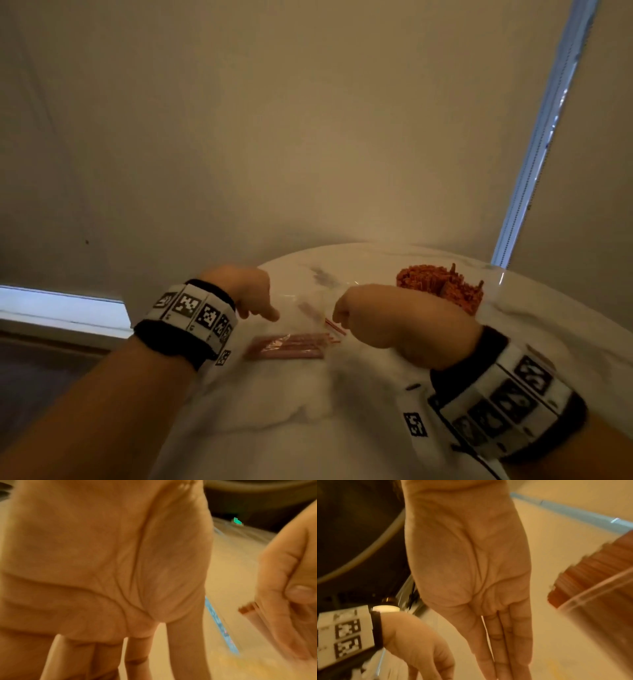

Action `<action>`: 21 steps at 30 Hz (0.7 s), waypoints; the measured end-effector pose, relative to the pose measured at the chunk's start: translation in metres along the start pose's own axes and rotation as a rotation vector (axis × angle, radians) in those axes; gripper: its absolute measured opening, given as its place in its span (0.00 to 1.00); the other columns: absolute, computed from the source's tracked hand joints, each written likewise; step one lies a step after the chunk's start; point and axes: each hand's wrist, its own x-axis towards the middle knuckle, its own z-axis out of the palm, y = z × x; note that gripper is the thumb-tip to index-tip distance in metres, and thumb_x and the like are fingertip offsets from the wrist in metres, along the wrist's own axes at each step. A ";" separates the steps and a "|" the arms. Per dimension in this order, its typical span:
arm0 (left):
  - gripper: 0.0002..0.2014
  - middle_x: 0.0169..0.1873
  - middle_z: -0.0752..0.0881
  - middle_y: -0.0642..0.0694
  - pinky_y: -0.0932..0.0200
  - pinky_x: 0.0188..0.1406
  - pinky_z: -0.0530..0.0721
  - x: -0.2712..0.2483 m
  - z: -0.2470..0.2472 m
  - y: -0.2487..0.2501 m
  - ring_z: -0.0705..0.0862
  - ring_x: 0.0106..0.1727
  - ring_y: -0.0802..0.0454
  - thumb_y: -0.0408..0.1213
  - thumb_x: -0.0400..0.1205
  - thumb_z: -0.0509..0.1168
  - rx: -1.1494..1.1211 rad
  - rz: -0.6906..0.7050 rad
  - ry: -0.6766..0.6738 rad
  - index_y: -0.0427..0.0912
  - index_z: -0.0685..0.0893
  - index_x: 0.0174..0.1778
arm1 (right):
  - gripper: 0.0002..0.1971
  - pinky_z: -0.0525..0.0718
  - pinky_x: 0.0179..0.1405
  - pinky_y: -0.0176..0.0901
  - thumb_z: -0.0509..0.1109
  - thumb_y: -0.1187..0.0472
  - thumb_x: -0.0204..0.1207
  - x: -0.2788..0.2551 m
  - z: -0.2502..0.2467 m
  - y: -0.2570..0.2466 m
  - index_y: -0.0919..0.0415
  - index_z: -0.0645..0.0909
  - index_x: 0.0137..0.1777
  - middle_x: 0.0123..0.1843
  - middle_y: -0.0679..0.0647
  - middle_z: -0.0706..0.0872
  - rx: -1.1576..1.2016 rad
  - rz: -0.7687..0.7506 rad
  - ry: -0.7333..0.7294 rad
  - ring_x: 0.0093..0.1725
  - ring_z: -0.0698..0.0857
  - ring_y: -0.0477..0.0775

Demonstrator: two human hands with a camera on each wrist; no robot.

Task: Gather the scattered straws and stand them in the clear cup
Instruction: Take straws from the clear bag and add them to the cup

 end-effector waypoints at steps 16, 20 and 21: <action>0.28 0.67 0.87 0.41 0.45 0.67 0.83 0.030 0.055 -0.005 0.85 0.67 0.36 0.54 0.78 0.78 0.196 0.032 0.059 0.39 0.86 0.68 | 0.06 0.78 0.41 0.45 0.72 0.60 0.76 0.071 0.031 -0.027 0.63 0.88 0.46 0.40 0.60 0.85 -0.046 0.079 -0.059 0.41 0.81 0.61; 0.40 0.75 0.82 0.38 0.41 0.74 0.80 0.034 0.057 -0.007 0.81 0.73 0.35 0.61 0.76 0.77 0.203 -0.007 0.029 0.37 0.80 0.76 | 0.16 0.75 0.51 0.48 0.65 0.58 0.83 0.064 0.037 -0.023 0.65 0.83 0.67 0.59 0.62 0.85 -0.145 0.081 -0.092 0.53 0.81 0.65; 0.41 0.76 0.81 0.38 0.41 0.75 0.79 0.033 0.058 -0.008 0.80 0.74 0.35 0.61 0.76 0.77 0.208 -0.007 0.042 0.36 0.79 0.77 | 0.17 0.75 0.52 0.48 0.63 0.58 0.84 0.062 0.037 -0.021 0.65 0.82 0.67 0.62 0.62 0.85 -0.145 0.086 -0.090 0.54 0.81 0.65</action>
